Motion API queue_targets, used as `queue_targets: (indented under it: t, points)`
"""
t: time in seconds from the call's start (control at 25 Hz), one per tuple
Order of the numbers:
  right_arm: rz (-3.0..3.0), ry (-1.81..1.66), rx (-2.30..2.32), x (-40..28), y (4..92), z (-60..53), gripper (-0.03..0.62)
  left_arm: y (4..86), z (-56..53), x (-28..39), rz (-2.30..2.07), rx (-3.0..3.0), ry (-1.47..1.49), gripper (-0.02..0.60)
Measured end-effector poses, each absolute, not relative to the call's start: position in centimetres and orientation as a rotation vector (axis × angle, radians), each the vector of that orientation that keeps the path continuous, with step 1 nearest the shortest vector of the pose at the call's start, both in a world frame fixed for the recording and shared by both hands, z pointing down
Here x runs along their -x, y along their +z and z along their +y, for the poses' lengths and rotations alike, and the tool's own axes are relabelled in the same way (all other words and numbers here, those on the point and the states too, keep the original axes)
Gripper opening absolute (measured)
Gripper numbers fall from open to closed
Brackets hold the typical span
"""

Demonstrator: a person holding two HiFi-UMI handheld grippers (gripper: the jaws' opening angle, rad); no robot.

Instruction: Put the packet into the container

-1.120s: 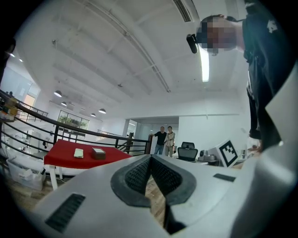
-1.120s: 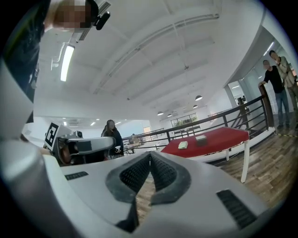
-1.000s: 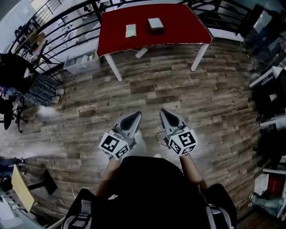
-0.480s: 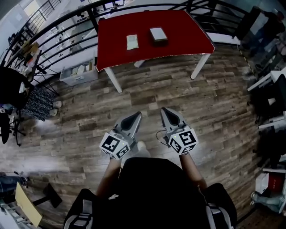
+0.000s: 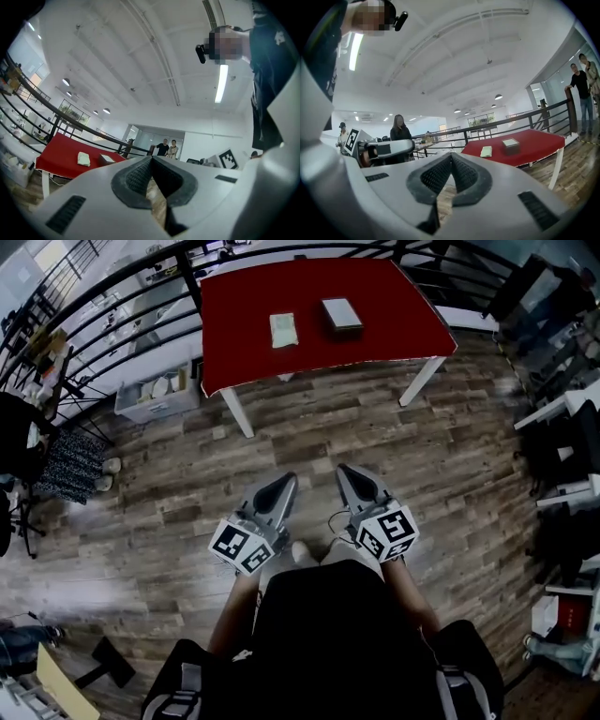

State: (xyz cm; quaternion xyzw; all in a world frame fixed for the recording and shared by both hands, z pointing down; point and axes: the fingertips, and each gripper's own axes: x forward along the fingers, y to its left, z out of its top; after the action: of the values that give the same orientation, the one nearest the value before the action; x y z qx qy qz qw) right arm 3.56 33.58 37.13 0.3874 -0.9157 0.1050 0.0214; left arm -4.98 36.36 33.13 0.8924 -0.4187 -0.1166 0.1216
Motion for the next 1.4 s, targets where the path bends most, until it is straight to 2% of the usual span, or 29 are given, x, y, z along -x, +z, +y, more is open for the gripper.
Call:
queue_targets:
  t: [0.4, 1.4]
  points:
    - [-2.857, 0.334, -1.203, -1.1, 37.7, 27.3, 0.02, 34.6, 30.3, 7.2, -1.215, -2.568, -0.321, 0.008]
    - [-2.937, 0.315, -1.192, -5.1, 36.5, 0.9, 0.02, 34.6, 4.7, 1.7, -1.239, -2.612, -0.188, 0.006]
